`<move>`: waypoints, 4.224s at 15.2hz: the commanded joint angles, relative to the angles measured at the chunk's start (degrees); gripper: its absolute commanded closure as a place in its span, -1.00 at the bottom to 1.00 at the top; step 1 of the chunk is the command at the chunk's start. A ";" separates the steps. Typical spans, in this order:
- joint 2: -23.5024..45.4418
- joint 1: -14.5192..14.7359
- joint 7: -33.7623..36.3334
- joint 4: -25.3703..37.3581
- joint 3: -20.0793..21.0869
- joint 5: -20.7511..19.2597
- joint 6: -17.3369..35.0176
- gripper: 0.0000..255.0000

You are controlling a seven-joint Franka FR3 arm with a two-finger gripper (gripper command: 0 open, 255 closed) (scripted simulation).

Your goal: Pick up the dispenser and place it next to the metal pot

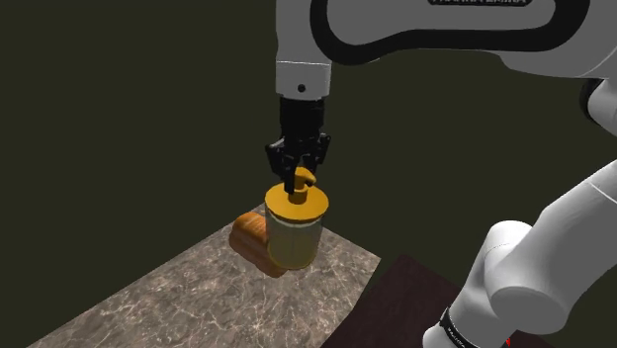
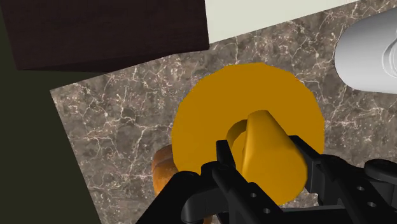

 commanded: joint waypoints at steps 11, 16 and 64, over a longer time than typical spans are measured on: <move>14.27 6.21 19.20 14.71 11.85 -2.65 0.29 1.00; 23.76 10.72 27.95 24.57 15.87 -7.40 -0.96 1.00; 33.41 13.09 31.49 -0.39 14.76 -13.32 32.18 1.00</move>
